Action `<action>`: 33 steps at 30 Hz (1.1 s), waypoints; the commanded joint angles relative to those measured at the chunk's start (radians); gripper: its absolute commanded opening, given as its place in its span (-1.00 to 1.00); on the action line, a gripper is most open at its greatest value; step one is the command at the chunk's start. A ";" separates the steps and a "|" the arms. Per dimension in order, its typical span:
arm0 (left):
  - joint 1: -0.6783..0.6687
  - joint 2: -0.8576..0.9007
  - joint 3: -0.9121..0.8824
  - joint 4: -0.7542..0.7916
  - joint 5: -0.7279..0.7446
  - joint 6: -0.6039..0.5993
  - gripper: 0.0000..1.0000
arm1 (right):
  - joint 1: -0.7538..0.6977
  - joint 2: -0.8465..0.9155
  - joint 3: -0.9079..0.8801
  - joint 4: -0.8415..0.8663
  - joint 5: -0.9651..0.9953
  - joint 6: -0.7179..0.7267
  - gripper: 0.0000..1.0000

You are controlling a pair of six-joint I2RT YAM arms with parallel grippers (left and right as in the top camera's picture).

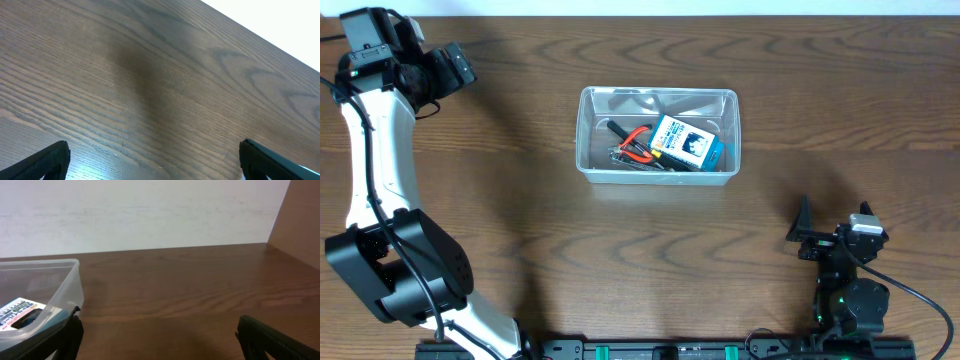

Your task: Pack container

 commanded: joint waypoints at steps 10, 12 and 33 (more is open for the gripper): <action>0.000 -0.016 0.015 -0.003 0.009 -0.005 0.96 | 0.008 -0.008 -0.002 -0.004 0.010 0.013 0.98; 0.001 -0.016 0.015 -0.003 0.009 -0.005 0.96 | 0.008 -0.008 -0.002 -0.004 0.010 0.013 0.98; -0.002 -0.697 0.015 -0.043 0.009 -0.004 0.96 | 0.008 -0.008 -0.002 -0.004 0.010 0.013 0.98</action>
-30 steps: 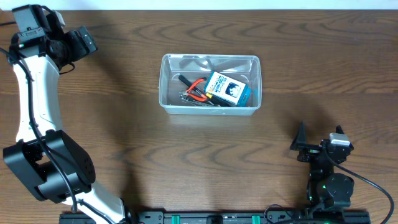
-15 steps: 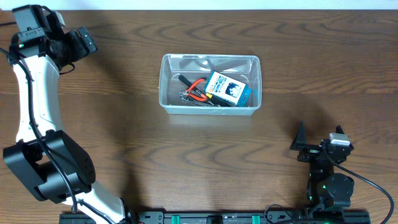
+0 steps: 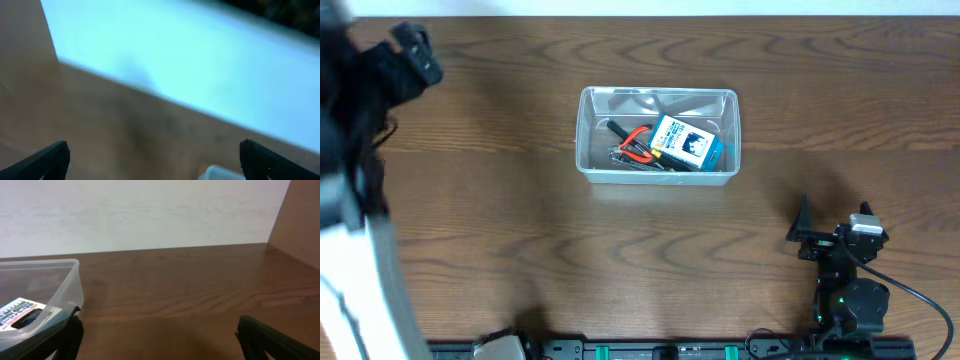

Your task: Pack container

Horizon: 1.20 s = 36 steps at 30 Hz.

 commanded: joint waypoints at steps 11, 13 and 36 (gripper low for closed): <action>-0.051 -0.521 0.008 -0.138 -0.135 0.049 0.96 | 0.008 -0.008 -0.002 -0.004 0.010 0.013 0.99; -0.071 -0.579 0.000 -0.190 -0.155 0.049 0.96 | 0.008 -0.008 -0.002 -0.004 0.010 0.013 0.99; -0.284 -1.085 -1.087 0.498 -0.216 0.235 0.96 | 0.008 -0.008 -0.002 -0.004 0.010 0.013 0.98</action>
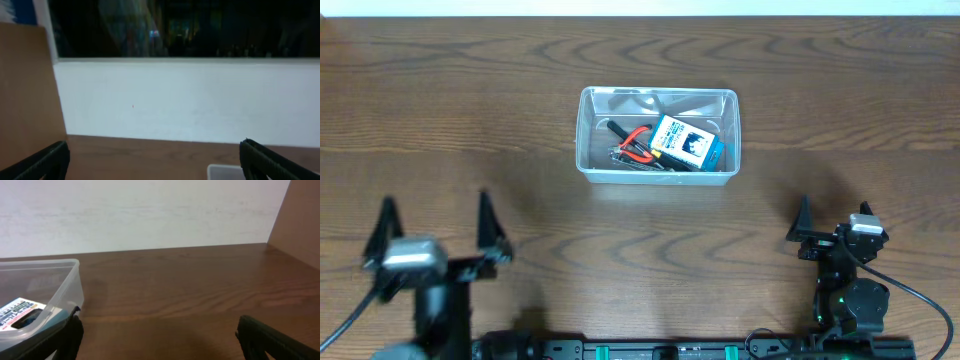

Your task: Pack container

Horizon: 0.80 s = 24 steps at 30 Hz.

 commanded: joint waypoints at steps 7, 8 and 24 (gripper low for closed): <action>-0.052 -0.121 -0.378 0.248 -0.011 0.042 0.96 | 0.008 -0.007 -0.002 -0.003 0.010 0.013 0.99; -0.056 -0.131 -0.399 0.256 -0.011 0.042 0.96 | 0.008 -0.007 -0.002 -0.003 0.010 0.013 0.98; -0.073 -0.211 -0.583 0.272 0.009 0.031 0.96 | 0.008 -0.007 -0.002 -0.003 0.010 0.013 0.99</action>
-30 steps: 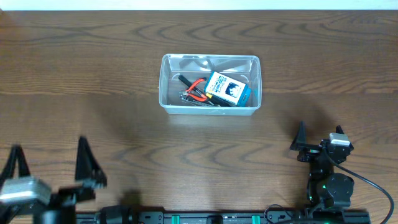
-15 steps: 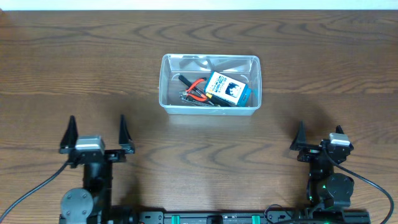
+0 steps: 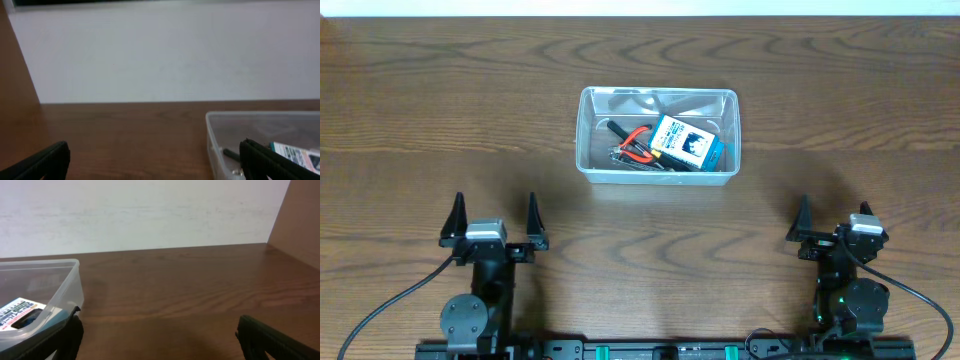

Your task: Pack container

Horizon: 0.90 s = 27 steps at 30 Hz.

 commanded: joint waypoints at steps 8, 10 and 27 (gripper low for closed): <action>-0.005 -0.009 -0.075 0.006 0.014 0.006 0.96 | 0.008 -0.007 -0.002 -0.003 0.010 0.013 0.98; -0.005 -0.009 -0.093 0.009 0.017 0.006 0.96 | 0.008 -0.007 -0.002 -0.003 0.010 0.013 0.98; -0.004 -0.009 -0.145 0.003 0.017 0.006 0.96 | 0.008 -0.007 -0.002 -0.003 0.010 0.013 0.97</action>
